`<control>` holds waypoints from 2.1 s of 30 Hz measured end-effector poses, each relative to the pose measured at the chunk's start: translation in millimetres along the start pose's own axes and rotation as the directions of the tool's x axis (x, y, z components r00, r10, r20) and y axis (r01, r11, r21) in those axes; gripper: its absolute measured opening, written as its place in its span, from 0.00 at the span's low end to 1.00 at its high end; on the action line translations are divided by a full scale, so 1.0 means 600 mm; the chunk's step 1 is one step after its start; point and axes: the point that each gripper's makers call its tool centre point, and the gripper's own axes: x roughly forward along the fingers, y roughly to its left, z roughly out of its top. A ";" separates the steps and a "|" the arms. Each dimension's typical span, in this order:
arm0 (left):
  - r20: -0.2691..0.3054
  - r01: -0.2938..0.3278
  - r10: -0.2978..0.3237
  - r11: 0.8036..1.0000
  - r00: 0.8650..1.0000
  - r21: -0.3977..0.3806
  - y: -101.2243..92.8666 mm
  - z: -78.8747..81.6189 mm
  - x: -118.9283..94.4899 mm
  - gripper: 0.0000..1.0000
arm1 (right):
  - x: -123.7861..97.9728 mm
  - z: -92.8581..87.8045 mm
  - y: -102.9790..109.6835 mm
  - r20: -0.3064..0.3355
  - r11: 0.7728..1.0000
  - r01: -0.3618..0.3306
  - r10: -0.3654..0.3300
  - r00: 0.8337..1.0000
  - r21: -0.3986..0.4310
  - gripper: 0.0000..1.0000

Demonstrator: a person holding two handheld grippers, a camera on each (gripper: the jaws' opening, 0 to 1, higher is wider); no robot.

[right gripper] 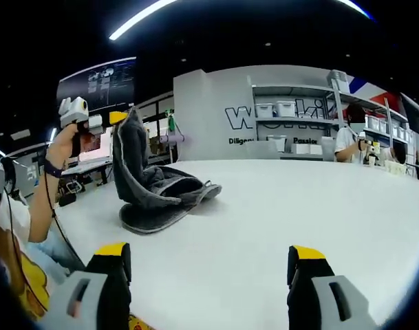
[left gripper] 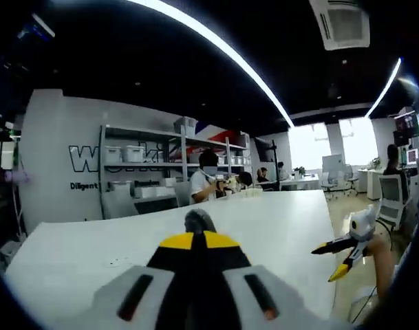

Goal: Fold the towel on the table until its edges align and the towel forms a compact rectangular stack.

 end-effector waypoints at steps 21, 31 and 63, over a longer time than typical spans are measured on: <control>-0.012 -0.361 0.362 0.932 0.932 0.028 0.205 -0.014 -0.165 0.04 | 0.025 0.001 0.026 -0.017 0.998 -0.051 0.051 0.999 -0.023 0.99; -0.147 -0.510 0.525 0.851 0.839 0.126 0.314 -0.085 -0.219 0.04 | 0.035 0.001 0.038 -0.022 0.998 -0.055 0.055 0.998 -0.028 0.99; -0.483 -0.462 0.631 0.775 0.607 0.432 0.419 -0.312 -0.215 0.04 | 0.043 -0.017 0.050 -0.048 0.998 -0.052 0.051 0.998 -0.017 0.99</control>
